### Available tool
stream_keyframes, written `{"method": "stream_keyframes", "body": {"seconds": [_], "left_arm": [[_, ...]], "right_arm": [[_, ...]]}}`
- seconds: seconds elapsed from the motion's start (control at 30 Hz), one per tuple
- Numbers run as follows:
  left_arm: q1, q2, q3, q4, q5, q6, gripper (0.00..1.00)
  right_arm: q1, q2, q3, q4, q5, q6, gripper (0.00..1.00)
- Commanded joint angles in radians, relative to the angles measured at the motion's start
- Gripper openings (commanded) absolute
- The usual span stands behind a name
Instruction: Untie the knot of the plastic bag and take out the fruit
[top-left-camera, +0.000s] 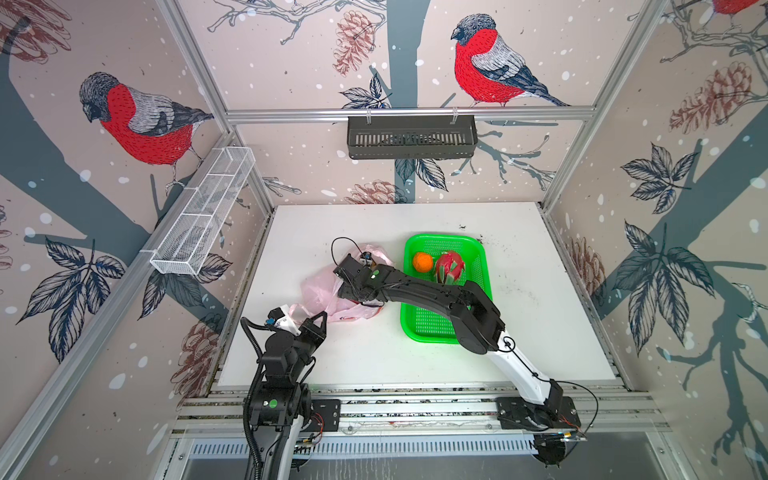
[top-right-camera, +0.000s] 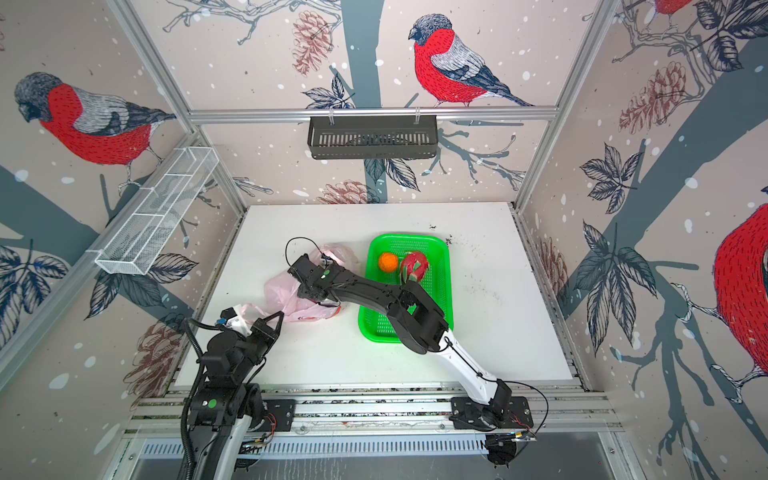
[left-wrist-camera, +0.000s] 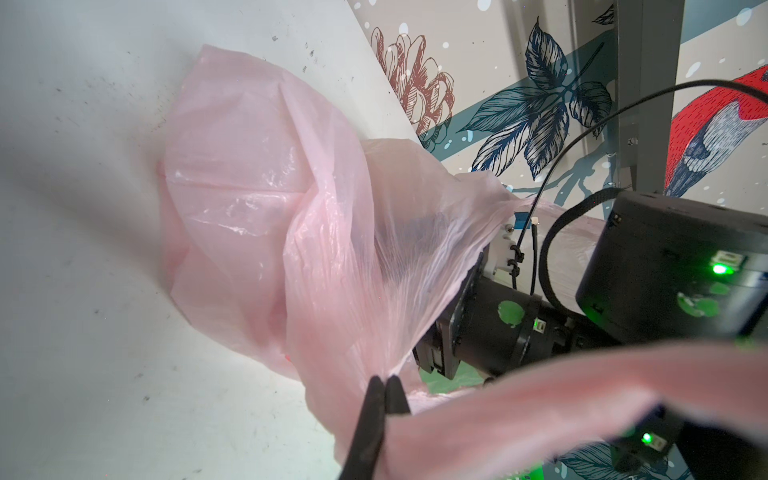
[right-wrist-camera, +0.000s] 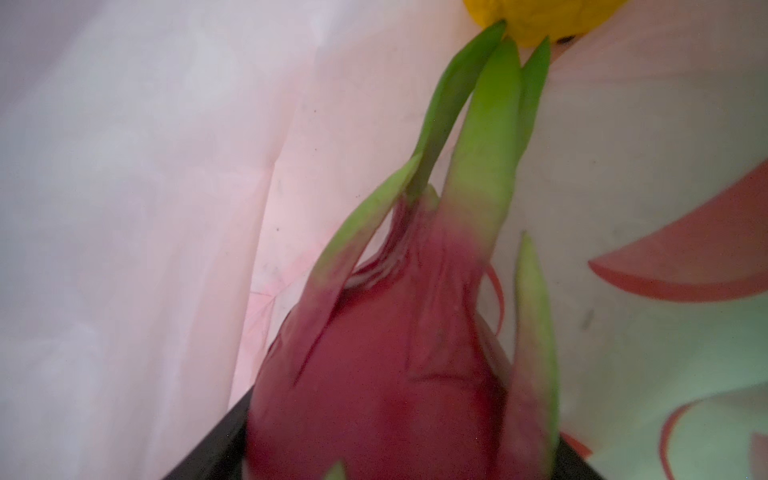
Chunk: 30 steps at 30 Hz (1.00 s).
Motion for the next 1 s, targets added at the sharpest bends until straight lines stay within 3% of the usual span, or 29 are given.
{"method": "stream_keyframes", "body": {"seconds": [0.0, 0.57, 0.97], "left_arm": [[-0.002, -0.003, -0.006, 0.007, 0.001, 0.018, 0.00], [-0.002, -0.001, 0.015, 0.011, -0.029, 0.041, 0.00], [-0.002, 0.019, 0.037, 0.009, -0.060, 0.070, 0.00]], "right_arm": [[-0.004, 0.005, -0.007, -0.006, -0.015, -0.005, 0.72], [-0.003, -0.055, -0.063, 0.036, -0.009, -0.019, 0.58], [0.004, -0.151, -0.165, 0.094, 0.011, -0.037, 0.56]]}}
